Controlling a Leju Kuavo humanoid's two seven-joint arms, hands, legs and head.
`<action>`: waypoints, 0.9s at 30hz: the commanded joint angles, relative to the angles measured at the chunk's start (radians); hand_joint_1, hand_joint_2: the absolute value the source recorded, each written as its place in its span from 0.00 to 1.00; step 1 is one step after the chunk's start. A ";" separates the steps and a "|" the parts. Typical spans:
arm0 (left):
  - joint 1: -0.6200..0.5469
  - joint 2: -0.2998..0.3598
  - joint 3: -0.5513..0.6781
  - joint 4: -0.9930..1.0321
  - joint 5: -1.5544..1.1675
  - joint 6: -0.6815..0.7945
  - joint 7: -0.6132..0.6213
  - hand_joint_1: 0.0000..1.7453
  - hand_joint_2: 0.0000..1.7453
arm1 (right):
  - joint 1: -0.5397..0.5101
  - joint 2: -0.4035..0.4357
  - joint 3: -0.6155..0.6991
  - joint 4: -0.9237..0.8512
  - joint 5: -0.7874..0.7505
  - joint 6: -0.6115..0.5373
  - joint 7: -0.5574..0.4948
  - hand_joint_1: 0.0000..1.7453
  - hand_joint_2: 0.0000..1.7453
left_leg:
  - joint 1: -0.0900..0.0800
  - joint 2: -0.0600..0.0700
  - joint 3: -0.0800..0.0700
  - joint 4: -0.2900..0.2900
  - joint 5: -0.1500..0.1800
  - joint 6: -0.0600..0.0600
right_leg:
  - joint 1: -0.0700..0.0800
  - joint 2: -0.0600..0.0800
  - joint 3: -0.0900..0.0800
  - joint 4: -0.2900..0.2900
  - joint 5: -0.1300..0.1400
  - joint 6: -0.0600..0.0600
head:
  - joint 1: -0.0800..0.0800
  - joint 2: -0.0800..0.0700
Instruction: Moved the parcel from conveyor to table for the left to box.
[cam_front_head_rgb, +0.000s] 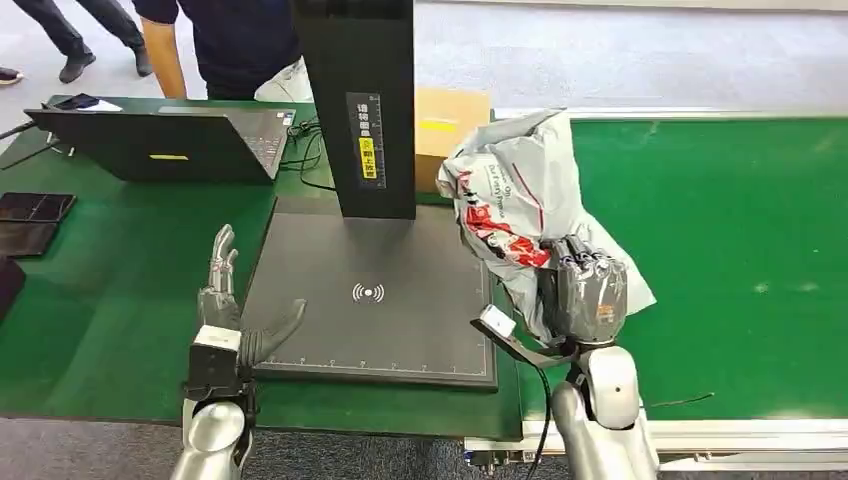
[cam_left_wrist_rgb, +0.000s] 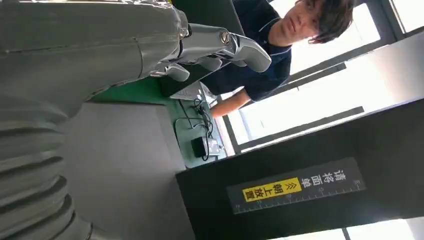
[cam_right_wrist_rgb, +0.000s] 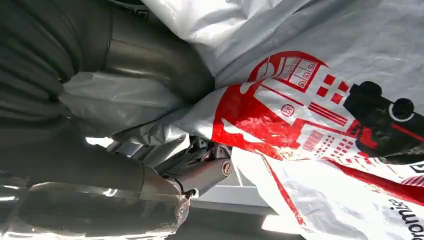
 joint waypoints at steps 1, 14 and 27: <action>-0.036 0.042 -0.013 0.061 0.005 0.003 0.000 0.00 1.00 | -0.045 -0.023 0.050 0.115 -0.005 -0.004 -0.008 1.00 1.00 | 0.000 0.001 0.003 -0.002 0.001 0.000 | 0.000 0.001 0.002 -0.002 0.001 -0.002 | 0.000 0.000; -0.038 0.046 -0.017 0.066 0.008 0.004 -0.003 0.00 1.00 | -0.057 -0.028 0.071 0.140 -0.015 -0.004 -0.016 1.00 1.00 | 0.000 0.001 0.003 -0.002 0.001 0.000 | 0.000 0.001 0.002 -0.002 0.001 -0.002 | 0.000 0.000; -0.044 0.054 -0.031 0.076 0.020 0.011 -0.013 0.00 1.00 | -0.091 -0.032 0.140 0.221 -0.028 -0.004 -0.011 1.00 1.00 | 0.000 0.000 0.002 -0.001 0.000 0.000 | 0.000 0.000 0.001 -0.001 0.000 -0.001 | 0.000 0.000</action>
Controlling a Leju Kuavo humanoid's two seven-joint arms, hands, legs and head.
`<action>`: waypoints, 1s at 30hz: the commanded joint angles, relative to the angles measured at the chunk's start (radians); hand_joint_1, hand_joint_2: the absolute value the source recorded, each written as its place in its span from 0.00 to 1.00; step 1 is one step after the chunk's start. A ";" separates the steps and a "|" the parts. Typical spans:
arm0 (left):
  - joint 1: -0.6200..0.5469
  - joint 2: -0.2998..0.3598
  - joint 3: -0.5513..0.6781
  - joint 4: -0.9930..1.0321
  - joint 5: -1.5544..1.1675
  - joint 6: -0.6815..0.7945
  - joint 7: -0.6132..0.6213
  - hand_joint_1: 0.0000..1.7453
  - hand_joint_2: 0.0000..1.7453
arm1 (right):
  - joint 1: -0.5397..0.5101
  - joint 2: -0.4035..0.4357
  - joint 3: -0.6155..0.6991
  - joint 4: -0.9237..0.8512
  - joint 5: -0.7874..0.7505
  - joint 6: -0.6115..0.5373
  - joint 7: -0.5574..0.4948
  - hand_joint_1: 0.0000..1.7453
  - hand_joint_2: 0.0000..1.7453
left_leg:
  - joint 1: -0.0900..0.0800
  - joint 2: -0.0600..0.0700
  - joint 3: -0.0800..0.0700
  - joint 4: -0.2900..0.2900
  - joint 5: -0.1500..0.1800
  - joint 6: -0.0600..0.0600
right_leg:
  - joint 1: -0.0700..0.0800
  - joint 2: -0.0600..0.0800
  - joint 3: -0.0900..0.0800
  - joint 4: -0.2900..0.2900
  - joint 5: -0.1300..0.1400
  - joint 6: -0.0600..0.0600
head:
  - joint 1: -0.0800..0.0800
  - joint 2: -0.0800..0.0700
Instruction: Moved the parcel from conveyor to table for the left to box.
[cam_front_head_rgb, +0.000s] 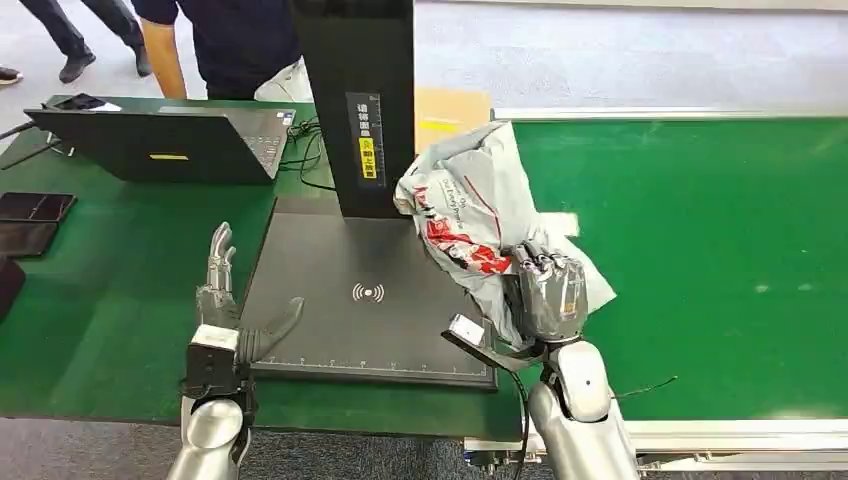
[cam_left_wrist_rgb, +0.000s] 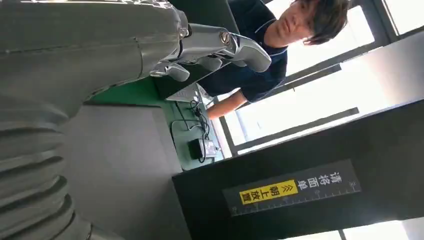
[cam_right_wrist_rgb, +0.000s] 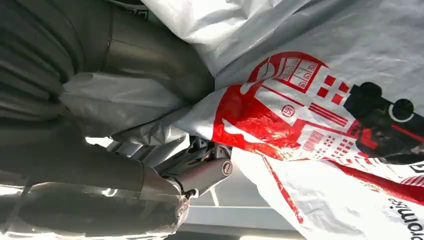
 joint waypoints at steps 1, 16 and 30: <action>-0.033 0.037 -0.022 0.067 0.001 0.001 0.000 0.00 1.00 | -0.048 -0.032 0.041 0.100 -0.007 -0.004 0.001 1.00 1.00 | 0.000 0.000 0.002 -0.002 0.000 0.000 | 0.000 0.000 0.002 -0.002 0.000 -0.001 | 0.000 0.000; -0.076 0.040 -0.055 0.125 0.029 0.010 -0.013 0.00 1.00 | -0.155 -0.107 0.269 0.364 -0.282 0.008 -0.082 1.00 1.00 | 0.000 0.000 0.002 -0.001 0.001 0.000 | 0.000 0.000 0.002 -0.001 0.001 -0.001 | 0.000 0.000; -0.108 0.030 -0.075 0.150 0.038 0.003 -0.019 0.00 1.00 | -0.197 -0.053 0.418 0.461 -0.321 0.121 -0.122 1.00 1.00 | 0.000 0.001 0.002 -0.002 0.001 0.000 | 0.000 0.000 0.001 -0.001 0.000 -0.002 | 0.000 0.000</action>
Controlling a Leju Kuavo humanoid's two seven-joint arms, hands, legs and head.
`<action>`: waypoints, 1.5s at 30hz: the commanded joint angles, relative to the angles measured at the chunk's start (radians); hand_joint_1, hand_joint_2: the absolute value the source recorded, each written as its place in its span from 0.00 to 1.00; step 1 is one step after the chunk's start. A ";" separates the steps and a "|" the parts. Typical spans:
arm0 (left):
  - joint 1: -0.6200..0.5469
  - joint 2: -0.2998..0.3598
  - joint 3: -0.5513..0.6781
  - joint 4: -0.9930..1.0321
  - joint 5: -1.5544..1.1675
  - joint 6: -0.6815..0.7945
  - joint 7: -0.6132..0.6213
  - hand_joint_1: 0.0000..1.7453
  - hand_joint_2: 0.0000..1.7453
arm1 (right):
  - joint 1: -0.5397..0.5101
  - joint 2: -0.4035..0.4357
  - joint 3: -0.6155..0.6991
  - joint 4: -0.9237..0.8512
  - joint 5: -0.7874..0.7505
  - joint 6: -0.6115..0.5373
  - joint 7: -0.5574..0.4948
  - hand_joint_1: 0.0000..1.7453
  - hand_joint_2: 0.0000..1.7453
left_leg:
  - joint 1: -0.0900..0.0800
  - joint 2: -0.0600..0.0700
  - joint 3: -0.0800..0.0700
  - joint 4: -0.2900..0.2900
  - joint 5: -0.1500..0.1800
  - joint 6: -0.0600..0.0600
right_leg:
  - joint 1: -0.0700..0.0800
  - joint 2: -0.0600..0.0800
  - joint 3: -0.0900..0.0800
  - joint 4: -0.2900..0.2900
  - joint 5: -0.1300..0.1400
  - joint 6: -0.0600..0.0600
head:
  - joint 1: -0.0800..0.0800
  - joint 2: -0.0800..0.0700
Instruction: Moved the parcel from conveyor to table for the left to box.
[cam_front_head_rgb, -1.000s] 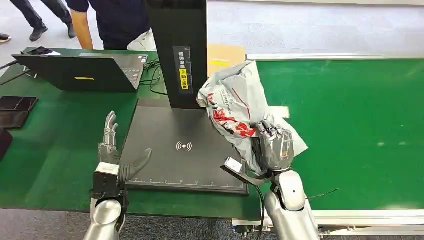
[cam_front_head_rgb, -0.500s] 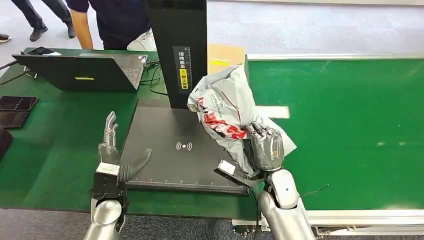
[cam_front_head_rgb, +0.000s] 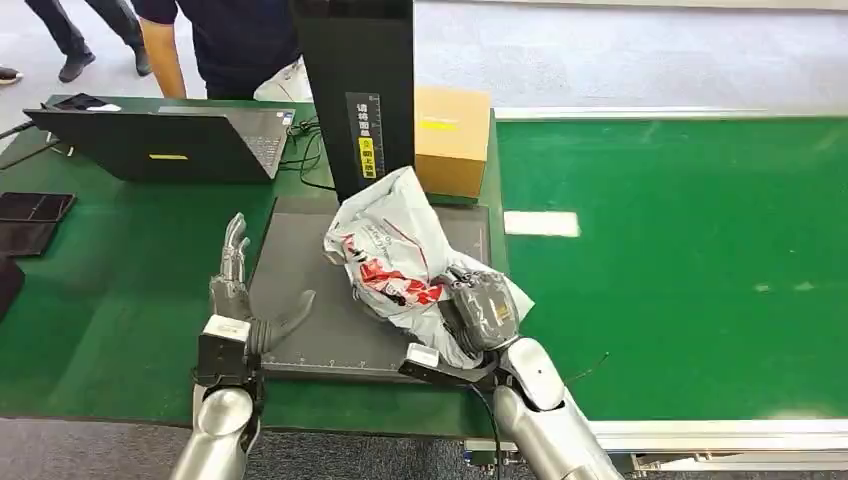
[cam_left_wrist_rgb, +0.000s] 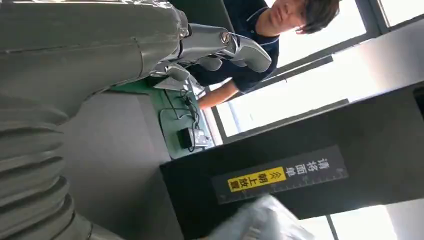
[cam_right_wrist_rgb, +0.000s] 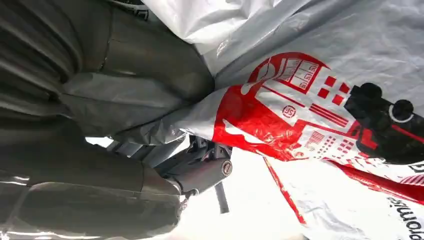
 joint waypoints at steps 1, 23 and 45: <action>-0.044 0.022 -0.027 0.081 0.002 -0.006 0.002 0.00 1.00 | -0.062 -0.002 0.130 0.143 0.006 0.043 -0.009 1.00 1.00 | 0.000 0.001 0.002 -0.001 0.000 0.000 | 0.000 0.000 0.002 -0.001 0.000 -0.001 | 0.000 0.000; -0.075 0.013 -0.014 0.117 0.001 -0.025 -0.002 0.00 1.00 | -0.239 0.076 0.213 0.483 0.099 -0.056 0.056 1.00 1.00 | 0.000 0.000 0.002 -0.002 0.001 0.000 | 0.000 0.000 0.002 0.000 0.001 -0.002 | 0.000 0.000; -0.134 -0.003 -0.018 0.187 0.004 -0.046 -0.018 0.00 1.00 | -0.253 0.078 0.082 0.465 0.207 -0.086 0.065 0.00 1.00 | 0.000 -0.003 0.002 -0.002 0.002 0.000 | 0.000 -0.003 0.002 -0.001 0.000 -0.002 | 0.000 0.000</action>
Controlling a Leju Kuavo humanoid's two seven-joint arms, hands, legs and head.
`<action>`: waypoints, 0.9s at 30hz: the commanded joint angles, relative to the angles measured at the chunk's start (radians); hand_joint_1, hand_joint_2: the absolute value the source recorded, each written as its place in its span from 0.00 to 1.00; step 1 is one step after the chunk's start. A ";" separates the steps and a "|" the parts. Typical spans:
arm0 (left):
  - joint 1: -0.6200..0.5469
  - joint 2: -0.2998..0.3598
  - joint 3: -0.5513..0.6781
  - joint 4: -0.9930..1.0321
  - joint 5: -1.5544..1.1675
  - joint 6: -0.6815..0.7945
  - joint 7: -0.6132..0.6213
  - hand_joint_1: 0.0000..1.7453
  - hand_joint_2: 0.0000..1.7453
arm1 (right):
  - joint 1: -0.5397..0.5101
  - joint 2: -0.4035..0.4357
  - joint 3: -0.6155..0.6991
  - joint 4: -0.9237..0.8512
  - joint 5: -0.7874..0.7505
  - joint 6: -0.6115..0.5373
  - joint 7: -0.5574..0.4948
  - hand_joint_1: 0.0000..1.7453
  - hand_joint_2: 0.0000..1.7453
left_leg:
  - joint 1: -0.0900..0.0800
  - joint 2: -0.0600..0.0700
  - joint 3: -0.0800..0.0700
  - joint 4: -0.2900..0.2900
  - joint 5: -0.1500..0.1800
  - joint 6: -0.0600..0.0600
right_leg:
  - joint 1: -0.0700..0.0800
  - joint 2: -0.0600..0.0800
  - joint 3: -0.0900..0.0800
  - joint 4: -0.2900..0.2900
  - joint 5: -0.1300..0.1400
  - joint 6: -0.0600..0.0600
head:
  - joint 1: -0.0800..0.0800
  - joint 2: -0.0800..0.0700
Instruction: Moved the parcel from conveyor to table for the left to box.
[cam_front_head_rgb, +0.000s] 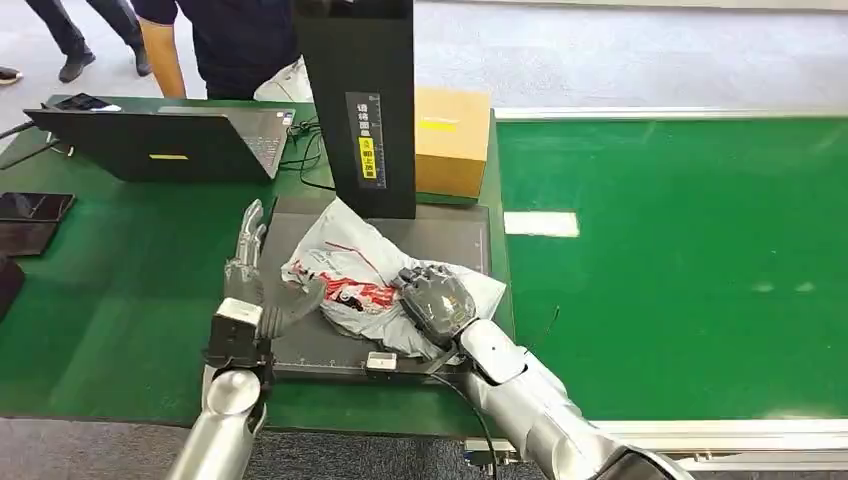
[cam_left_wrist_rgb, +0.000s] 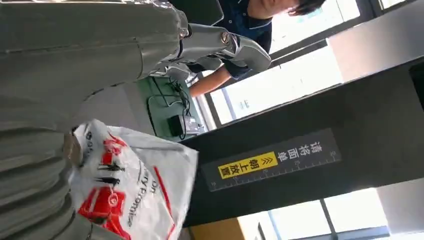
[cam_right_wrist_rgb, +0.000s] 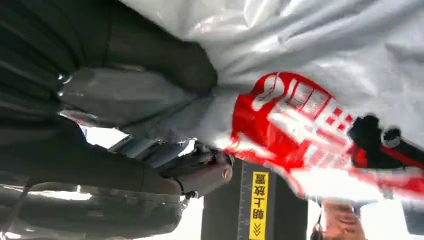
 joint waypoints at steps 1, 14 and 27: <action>-0.057 0.001 -0.008 0.103 0.000 -0.005 -0.004 0.00 1.00 | 0.011 0.001 -0.094 0.008 0.008 0.003 -0.044 0.00 1.00 | 0.000 -0.002 0.001 -0.001 0.001 0.000 | 0.000 -0.003 0.002 -0.001 0.000 -0.001 | 0.000 0.000; -0.038 0.016 -0.017 0.090 0.017 0.031 -0.008 0.00 1.00 | 0.075 0.036 -0.291 -0.130 -0.221 0.003 -0.341 0.00 0.00 | 0.000 -0.002 0.002 -0.001 0.000 0.000 | 0.000 -0.002 0.002 -0.001 0.000 -0.001 | 0.000 0.000; 0.013 0.033 -0.004 0.023 -0.008 0.043 -0.005 0.00 1.00 | 0.228 -0.088 -0.149 -0.481 -0.576 0.041 -0.338 0.00 1.00 | 0.000 -0.002 0.002 -0.002 0.000 0.000 | 0.000 -0.003 0.003 -0.002 -0.001 -0.001 | 0.000 0.000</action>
